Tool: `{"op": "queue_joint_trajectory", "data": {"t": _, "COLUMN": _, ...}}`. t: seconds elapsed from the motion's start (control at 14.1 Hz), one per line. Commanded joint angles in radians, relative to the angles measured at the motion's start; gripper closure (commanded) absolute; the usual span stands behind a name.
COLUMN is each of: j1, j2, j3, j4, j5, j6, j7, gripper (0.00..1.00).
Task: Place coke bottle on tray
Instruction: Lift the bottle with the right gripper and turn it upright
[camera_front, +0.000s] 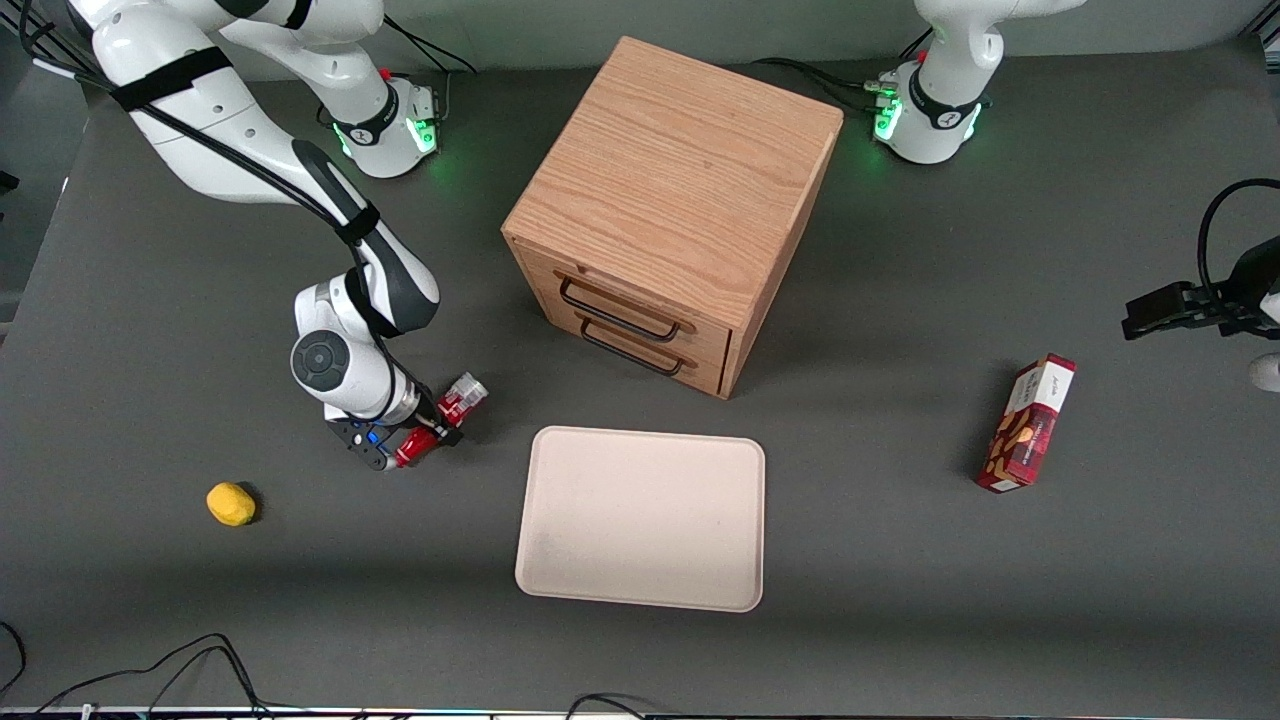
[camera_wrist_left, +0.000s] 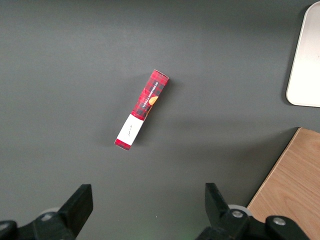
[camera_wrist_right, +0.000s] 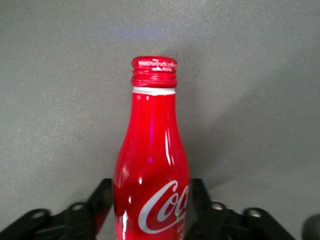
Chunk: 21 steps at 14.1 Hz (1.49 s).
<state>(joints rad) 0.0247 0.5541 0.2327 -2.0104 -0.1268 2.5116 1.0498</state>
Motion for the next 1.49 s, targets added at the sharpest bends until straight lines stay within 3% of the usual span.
{"op": "queue_joint_trajectory", "data": {"t": 0.0, "j1": -0.008, "j2": 0.001, "j3": 0.007, "j4": 0.01, "j5": -0.028, "j6": 0.006, "j7": 0.035, "gripper": 0.85}}
{"op": "queue_joint_trajectory", "data": {"t": 0.07, "j1": -0.008, "j2": -0.002, "j3": 0.007, "j4": 0.012, "j5": -0.028, "j6": 0.004, "j7": 0.032, "gripper": 0.97}}
{"op": "queue_joint_trajectory", "data": {"t": 0.14, "j1": -0.008, "j2": -0.01, "j3": 0.007, "j4": 0.015, "j5": -0.028, "j6": 0.003, "j7": 0.023, "gripper": 1.0}}
{"op": "queue_joint_trajectory", "data": {"t": 0.28, "j1": -0.011, "j2": -0.048, "j3": 0.007, "j4": 0.031, "j5": -0.03, "j6": -0.013, "j7": -0.005, "gripper": 1.0}}
{"op": "queue_joint_trajectory", "data": {"t": 0.42, "j1": -0.012, "j2": -0.085, "j3": 0.005, "j4": 0.102, "j5": -0.027, "j6": -0.129, "j7": -0.066, "gripper": 1.0}}
{"op": "queue_joint_trajectory", "data": {"t": 0.99, "j1": -0.002, "j2": -0.051, "j3": 0.043, "j4": 0.674, "j5": -0.001, "j6": -0.649, "j7": -0.299, "gripper": 1.0}}
{"op": "queue_joint_trajectory", "data": {"t": 1.42, "j1": 0.026, "j2": 0.191, "j3": 0.204, "j4": 1.025, "j5": -0.007, "j6": -0.657, "j7": -0.508, "gripper": 1.0}}
